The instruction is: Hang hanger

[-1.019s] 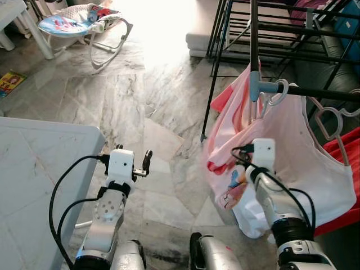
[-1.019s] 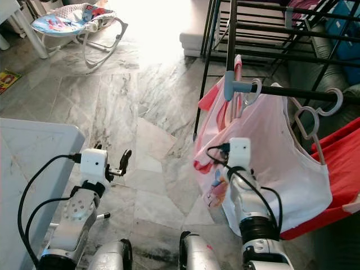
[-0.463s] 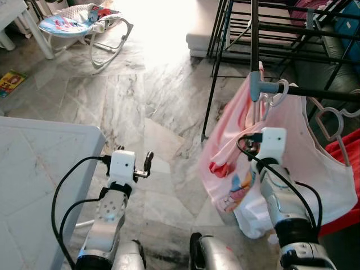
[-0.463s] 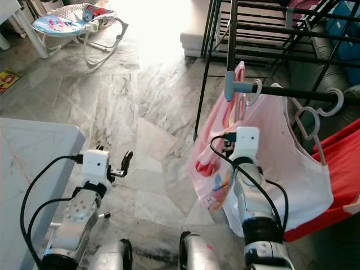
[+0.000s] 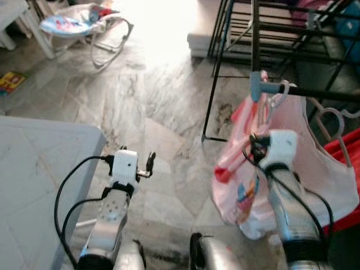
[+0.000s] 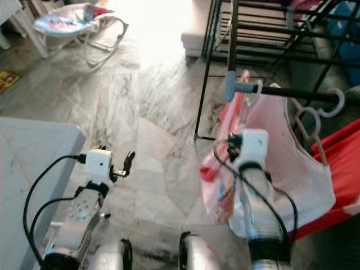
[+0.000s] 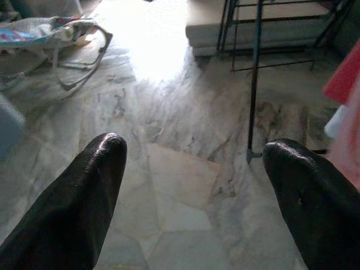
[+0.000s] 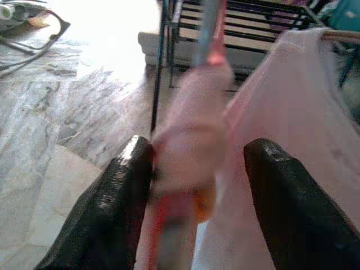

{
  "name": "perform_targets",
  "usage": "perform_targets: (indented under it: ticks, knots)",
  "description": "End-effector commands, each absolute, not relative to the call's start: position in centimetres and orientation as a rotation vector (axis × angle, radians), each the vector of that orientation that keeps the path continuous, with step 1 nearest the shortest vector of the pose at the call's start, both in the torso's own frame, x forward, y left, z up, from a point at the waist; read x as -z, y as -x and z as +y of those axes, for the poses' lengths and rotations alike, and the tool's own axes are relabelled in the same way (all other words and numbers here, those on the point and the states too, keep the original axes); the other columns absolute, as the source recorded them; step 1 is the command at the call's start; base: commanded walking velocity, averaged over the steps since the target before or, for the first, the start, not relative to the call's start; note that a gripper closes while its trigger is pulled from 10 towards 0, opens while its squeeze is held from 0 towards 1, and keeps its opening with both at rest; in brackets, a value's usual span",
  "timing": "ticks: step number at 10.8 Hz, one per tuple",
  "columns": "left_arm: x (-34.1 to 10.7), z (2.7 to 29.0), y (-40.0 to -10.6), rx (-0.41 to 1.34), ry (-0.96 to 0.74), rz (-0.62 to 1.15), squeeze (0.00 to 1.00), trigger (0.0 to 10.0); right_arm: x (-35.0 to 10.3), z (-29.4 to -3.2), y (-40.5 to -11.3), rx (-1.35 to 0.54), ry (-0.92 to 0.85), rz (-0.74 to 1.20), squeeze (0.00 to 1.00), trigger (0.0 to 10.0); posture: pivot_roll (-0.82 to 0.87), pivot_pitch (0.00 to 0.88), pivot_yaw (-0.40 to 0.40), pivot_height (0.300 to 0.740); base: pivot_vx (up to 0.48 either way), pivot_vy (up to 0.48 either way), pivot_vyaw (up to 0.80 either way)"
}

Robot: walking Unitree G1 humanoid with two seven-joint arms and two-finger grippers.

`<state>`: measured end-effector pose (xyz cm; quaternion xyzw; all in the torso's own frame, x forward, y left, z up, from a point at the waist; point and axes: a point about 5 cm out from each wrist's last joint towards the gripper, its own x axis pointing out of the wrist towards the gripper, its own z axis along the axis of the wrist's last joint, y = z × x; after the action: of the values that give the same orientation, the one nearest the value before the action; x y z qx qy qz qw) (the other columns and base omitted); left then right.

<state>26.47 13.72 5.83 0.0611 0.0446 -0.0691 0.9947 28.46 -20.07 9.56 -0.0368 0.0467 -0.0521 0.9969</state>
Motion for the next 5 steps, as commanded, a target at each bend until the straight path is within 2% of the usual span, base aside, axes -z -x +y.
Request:
perform_targets:
  ticks: [1,5]
  knots:
    - [-5.4,14.0,-26.1,0.129,-0.135,0.112,0.0,10.0,-10.5,-20.0,-28.0,0.1,0.101,0.051,1.0,10.0,0.0,0.181,-0.032,0.74,0.0,0.0,0.0]
    - [-5.7,14.8,-25.9,0.087,-0.134,0.115,0.0,10.0,-11.4,-20.0,-26.2,0.112,0.147,0.015,1.0,10.0,-0.02,0.203,-0.029,0.74,0.0,0.0,0.0]
